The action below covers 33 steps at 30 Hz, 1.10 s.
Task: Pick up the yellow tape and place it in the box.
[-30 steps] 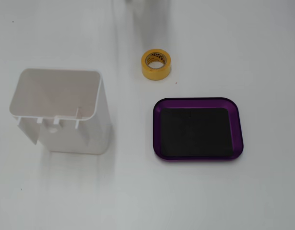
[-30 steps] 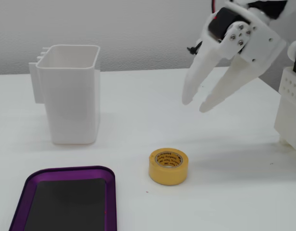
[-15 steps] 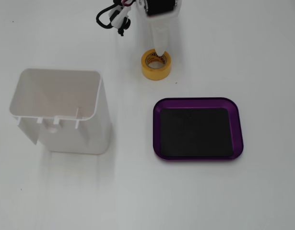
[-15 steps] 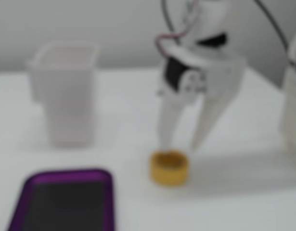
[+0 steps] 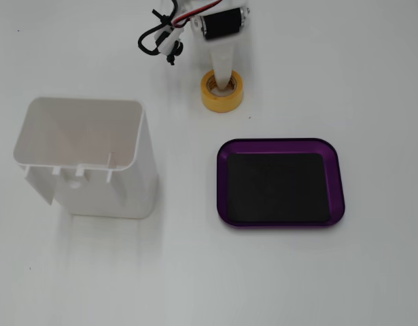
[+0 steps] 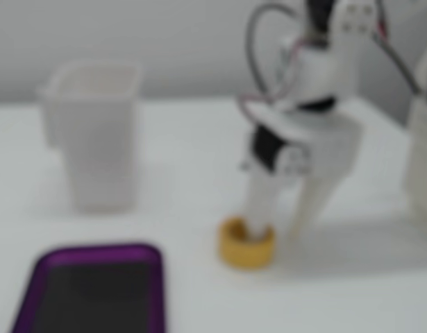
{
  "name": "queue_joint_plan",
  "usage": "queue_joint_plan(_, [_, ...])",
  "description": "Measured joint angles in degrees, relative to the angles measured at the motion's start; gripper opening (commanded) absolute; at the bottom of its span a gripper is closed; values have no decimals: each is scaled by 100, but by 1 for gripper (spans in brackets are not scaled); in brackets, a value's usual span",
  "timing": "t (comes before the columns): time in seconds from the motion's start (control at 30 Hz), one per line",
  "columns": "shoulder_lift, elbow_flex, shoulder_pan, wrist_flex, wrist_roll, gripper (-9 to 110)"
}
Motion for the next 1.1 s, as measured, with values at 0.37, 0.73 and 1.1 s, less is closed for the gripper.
queue_joint_plan(0.37, [149, -18, -70, -53, 9, -1])
queue_joint_plan(0.73, [1362, -1556, -62, 598, 53, -1])
queue_joint_plan(1.1, [624, -2575, -940, 598, 53, -1])
